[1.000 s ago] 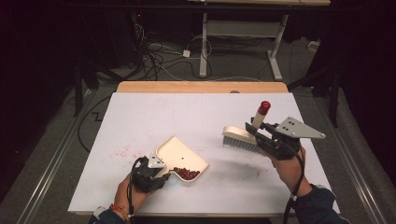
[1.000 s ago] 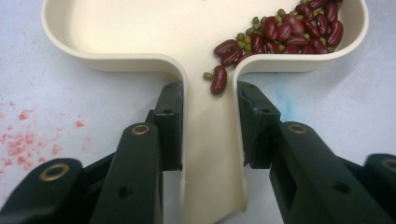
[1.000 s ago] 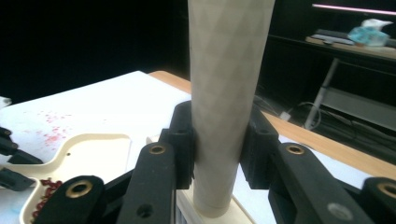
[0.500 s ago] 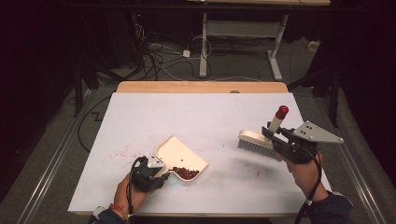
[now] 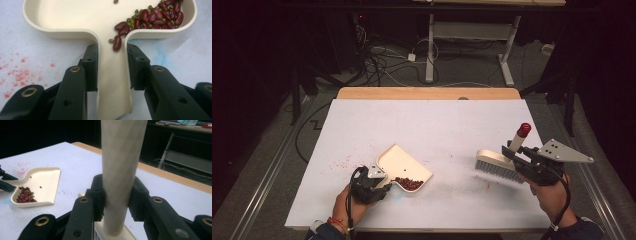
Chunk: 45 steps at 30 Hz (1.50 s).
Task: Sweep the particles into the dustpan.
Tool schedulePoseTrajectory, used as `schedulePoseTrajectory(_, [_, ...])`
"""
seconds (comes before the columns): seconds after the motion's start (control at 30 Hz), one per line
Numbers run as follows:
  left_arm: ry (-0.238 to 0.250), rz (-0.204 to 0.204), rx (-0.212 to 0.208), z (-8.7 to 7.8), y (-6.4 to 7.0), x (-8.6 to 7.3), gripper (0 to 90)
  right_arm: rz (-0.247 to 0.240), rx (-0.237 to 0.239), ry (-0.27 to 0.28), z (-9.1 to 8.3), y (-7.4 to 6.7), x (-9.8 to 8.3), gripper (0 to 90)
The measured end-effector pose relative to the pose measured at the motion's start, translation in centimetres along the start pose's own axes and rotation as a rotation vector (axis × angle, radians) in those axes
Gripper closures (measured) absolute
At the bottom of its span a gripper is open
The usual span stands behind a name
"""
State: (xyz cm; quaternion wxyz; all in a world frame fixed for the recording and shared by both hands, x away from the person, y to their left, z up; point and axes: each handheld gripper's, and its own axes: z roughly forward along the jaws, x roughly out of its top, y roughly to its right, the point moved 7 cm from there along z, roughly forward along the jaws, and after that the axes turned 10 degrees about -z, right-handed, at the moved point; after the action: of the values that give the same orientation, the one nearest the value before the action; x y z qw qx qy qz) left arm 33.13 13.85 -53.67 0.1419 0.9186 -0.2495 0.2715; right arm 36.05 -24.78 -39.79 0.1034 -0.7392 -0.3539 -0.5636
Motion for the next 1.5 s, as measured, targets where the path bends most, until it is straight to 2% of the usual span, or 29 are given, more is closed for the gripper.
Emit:
schedulePoseTrajectory(0.1, [-0.001,0.000,0.000,0.0,-0.1,0.0,63.7,-0.010,-0.008,-0.007,-0.1,0.1,-0.3,69.9])
schedulePoseTrajectory(0.43, [0.013,-0.014,-0.007,0.0,-0.6,0.2,63.7,0.006,-0.002,-0.017,-0.4,0.3,-0.8,69.9])
schedulePoseTrajectory(0.87, [0.018,-0.024,-0.001,0.0,-1.2,0.3,63.7,-0.019,0.047,-0.032,0.0,-0.4,-1.1,69.9])
schedulePoseTrajectory(1.3, [0.031,-0.053,0.012,-0.4,-2.0,0.1,63.7,-0.020,0.088,-0.035,0.4,-0.9,-0.9,69.9])
schedulePoseTrajectory(1.5, [0.037,-0.066,0.024,-0.6,-2.6,0.0,63.7,-0.023,0.130,-0.019,0.2,-1.4,-0.4,69.9])
